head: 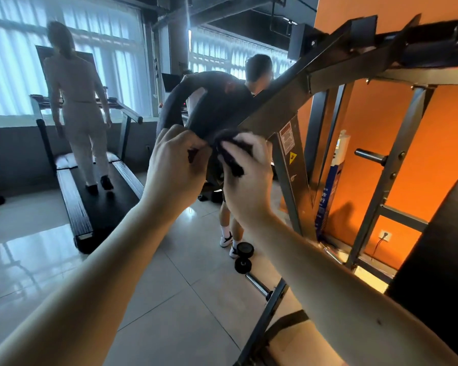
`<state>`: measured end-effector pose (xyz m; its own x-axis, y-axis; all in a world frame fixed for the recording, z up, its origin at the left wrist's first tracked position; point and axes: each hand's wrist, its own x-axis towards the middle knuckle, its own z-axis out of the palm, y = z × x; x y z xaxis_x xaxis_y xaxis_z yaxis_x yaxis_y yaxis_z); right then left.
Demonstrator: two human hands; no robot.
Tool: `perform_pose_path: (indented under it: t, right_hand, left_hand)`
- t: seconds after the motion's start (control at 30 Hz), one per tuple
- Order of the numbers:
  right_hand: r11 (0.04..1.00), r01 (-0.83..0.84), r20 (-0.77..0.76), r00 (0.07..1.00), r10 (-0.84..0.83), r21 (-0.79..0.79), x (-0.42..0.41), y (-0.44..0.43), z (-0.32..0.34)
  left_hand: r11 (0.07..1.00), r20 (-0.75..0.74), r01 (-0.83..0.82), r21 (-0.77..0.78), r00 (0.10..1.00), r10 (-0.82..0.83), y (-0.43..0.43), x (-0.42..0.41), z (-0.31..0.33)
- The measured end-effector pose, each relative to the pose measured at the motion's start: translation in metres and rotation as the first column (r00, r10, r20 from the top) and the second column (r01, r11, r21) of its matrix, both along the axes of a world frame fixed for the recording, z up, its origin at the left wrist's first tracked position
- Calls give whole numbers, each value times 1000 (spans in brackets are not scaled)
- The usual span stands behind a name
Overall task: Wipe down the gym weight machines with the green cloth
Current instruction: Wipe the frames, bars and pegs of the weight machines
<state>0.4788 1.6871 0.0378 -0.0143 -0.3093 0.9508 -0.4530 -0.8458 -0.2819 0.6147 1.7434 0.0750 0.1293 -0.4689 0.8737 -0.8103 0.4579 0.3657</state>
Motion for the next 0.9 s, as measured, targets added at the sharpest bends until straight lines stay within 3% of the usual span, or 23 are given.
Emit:
perform_pose_path:
  t: [0.13,0.3,0.5,0.63,0.73,0.9]
  right_hand:
    - [997,6,5,1000,-6,71,-6,9,-35]
    - [998,14,108,994,-21,65,8,8,-9]
    - [994,15,28,999,-18,108,1,19,-38]
    - [1000,18,144,989,-16,-9,19,12,12]
    - [999,13,163,987,-5,-48,21,9,3]
    - [993,-13,93,996,2,118,1,14,-41]
  left_hand:
    - [995,-15,34,-90,999,-36,-4,1,-15]
    - [975,-22,14,-220,1000,-19,-13,-2,-29]
    - [943,-36,68,-325,996,-84,-22,-1,-41]
    - [935,-50,50,-352,996,-72,-25,-2,-44]
    - [932,-50,67,-357,995,-91,-26,-1,-44]
    - [934,-29,58,-353,997,-73,-26,-1,-43]
